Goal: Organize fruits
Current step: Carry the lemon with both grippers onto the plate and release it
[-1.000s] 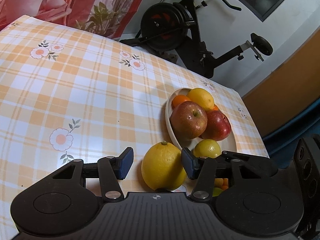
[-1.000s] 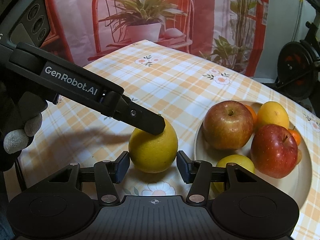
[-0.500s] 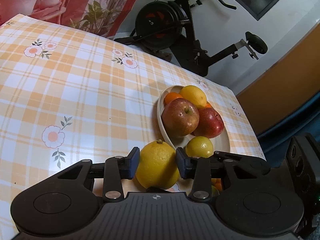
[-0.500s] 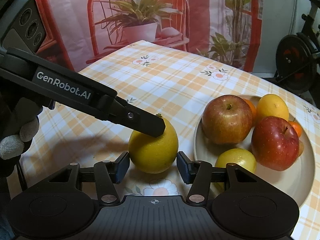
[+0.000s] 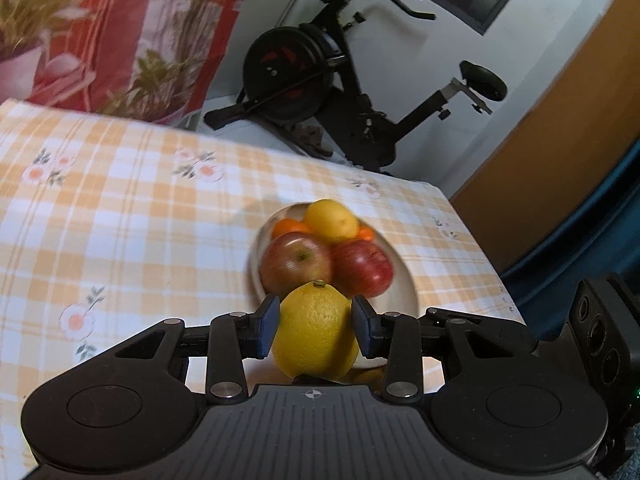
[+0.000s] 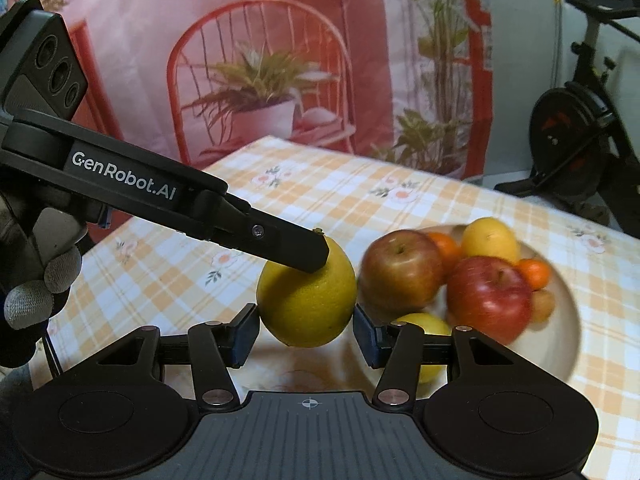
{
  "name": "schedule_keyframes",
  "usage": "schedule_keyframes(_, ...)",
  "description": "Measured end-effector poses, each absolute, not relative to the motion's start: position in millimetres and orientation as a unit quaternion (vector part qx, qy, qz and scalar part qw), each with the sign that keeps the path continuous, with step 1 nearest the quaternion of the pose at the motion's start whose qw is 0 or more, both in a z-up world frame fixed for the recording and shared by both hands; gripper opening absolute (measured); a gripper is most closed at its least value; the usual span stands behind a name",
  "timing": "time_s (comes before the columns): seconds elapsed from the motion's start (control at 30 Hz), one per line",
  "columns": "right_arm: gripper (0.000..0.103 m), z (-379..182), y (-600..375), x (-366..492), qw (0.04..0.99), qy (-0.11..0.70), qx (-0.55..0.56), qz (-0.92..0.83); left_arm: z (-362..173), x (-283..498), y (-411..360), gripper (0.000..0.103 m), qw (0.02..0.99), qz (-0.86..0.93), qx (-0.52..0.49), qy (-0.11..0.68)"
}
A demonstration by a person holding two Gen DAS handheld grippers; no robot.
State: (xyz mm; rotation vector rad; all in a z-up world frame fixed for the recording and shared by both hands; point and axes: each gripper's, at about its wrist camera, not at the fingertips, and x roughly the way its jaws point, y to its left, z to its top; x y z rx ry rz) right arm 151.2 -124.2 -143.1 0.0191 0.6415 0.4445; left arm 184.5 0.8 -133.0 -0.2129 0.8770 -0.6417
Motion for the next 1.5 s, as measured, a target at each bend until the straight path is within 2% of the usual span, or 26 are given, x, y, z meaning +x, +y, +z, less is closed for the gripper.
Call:
schedule_keyframes(0.5,0.048,-142.3,-211.9,125.0,0.943,0.279,0.06,0.172,-118.6,181.3,-90.0,0.042,0.842,-0.338,-0.044,0.418)
schedule_keyframes(0.83,0.048,-159.2,-266.2,142.5,0.945,0.281,0.072,0.151,-123.6,203.1,-150.7,0.042,0.836,-0.336,0.005,0.434)
schedule_keyframes(1.5,0.048,-174.5,-279.0,178.4,0.94,0.309,0.036,0.143,-139.7,233.3,-179.0,0.042,0.83,-0.316,0.026,0.458)
